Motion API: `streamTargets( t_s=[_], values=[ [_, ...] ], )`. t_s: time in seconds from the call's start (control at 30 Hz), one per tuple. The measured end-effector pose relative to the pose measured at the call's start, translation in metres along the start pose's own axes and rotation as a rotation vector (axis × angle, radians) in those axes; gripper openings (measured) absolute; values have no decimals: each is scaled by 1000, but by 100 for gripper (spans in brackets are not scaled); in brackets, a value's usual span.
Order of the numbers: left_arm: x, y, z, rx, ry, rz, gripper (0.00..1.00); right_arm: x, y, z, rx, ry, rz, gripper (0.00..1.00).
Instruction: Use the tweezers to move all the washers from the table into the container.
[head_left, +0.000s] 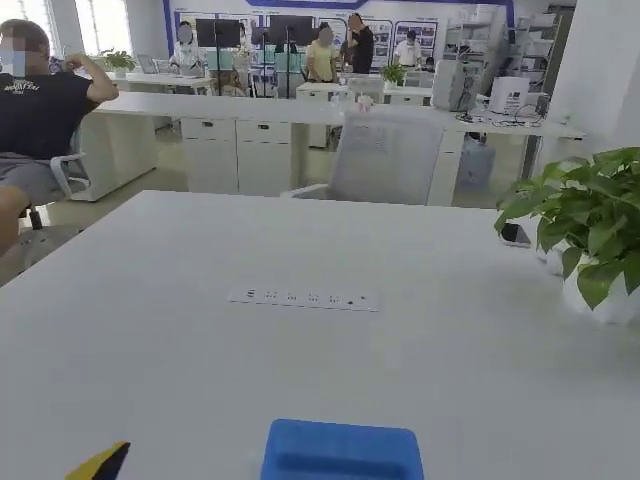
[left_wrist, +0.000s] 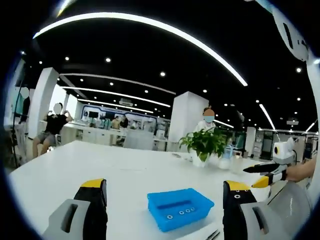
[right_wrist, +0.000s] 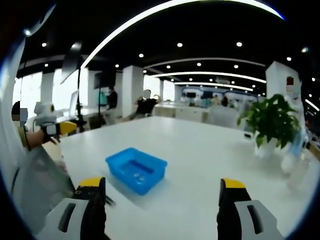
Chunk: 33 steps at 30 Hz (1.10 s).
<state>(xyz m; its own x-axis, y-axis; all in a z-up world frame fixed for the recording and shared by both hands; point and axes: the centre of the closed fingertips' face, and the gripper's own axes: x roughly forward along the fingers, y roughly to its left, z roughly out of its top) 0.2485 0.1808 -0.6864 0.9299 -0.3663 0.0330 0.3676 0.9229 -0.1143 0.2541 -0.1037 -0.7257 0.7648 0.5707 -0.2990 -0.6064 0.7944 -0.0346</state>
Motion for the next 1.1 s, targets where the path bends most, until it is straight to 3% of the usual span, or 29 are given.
streamTargets(
  t_s=[0.1,0.13,0.2,0.27,0.5,1.1],
  values=[
    [0,-3,-2,26,1,0,99,0,-1,0,8,-1,-4,93],
    [4,-11,-3,27,26,7,99,0,-1,-1,12,4,-3,92],
    [5,-12,-13,13,75,1,99,-1,-1,-2,21,10,-5,90],
    [5,-11,-20,37,111,0,99,-2,-1,-1,22,2,-8,88],
    [2,-5,-16,-11,93,23,99,-3,-1,-2,31,7,-8,84],
    [0,1,-17,-38,91,37,99,-4,-8,-6,50,8,-23,79]
  ],
)
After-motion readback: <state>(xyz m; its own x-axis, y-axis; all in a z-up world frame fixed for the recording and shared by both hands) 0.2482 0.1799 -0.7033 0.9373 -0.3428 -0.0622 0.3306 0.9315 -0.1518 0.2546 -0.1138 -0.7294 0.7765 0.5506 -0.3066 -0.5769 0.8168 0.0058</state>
